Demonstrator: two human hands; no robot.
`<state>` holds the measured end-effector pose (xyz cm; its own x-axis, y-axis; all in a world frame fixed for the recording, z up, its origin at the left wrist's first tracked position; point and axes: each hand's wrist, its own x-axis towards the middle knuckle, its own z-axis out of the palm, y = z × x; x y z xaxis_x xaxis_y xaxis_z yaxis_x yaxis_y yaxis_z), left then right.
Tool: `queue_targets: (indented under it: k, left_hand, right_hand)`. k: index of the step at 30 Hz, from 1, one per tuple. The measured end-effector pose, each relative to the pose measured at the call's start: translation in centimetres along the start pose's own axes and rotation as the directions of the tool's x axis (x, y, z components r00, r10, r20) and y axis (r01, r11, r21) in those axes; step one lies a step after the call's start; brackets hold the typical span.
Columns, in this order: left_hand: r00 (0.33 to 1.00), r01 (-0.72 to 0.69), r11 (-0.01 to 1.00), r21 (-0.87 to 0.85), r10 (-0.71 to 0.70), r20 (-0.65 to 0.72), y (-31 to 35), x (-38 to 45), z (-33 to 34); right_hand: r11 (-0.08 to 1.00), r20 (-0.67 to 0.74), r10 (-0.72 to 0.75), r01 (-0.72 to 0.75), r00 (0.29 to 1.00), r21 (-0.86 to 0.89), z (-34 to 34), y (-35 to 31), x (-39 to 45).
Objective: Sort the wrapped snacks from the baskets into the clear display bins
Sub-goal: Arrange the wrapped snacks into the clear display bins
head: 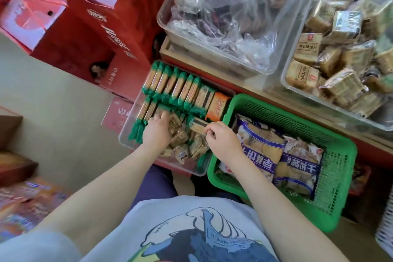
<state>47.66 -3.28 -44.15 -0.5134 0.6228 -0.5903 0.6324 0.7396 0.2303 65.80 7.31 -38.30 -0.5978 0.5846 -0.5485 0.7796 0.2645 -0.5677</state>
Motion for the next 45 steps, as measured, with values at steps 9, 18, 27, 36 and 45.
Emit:
queue_targets:
  k: [9,18,27,36,45]
  left_hand:
    - [0.996,0.021,0.994,-0.110,-0.011,0.087,1.7,-1.1,-3.5]
    - [0.757,-0.641,0.745,-0.183,0.576,-0.307,11.9,-6.1,-8.1]
    - [0.716,-0.622,0.779,0.078,0.606,-0.347,21.5,-5.6,-10.1]
    - [0.829,-0.489,0.793,0.362,0.552,-0.090,21.7,-3.7,-9.6]
    - [0.754,-0.592,0.805,0.043,0.572,-0.323,16.8,-5.2,-8.4]
  right_hand:
    - [0.998,-0.098,-0.058,0.060,0.993,0.020,-1.7,-1.9,0.8]
    - [0.977,-0.137,-0.192,0.177,0.972,-0.115,-7.8,0.0,-1.5]
    - [0.996,-0.817,-0.056,0.089,0.574,-0.006,-21.5,5.8,-6.8]
    - [0.919,-0.599,0.262,-0.386,0.756,-0.085,-24.9,9.4,-3.8]
    - [0.955,-0.675,-0.287,0.150,0.679,-0.255,-12.7,3.9,-2.8]
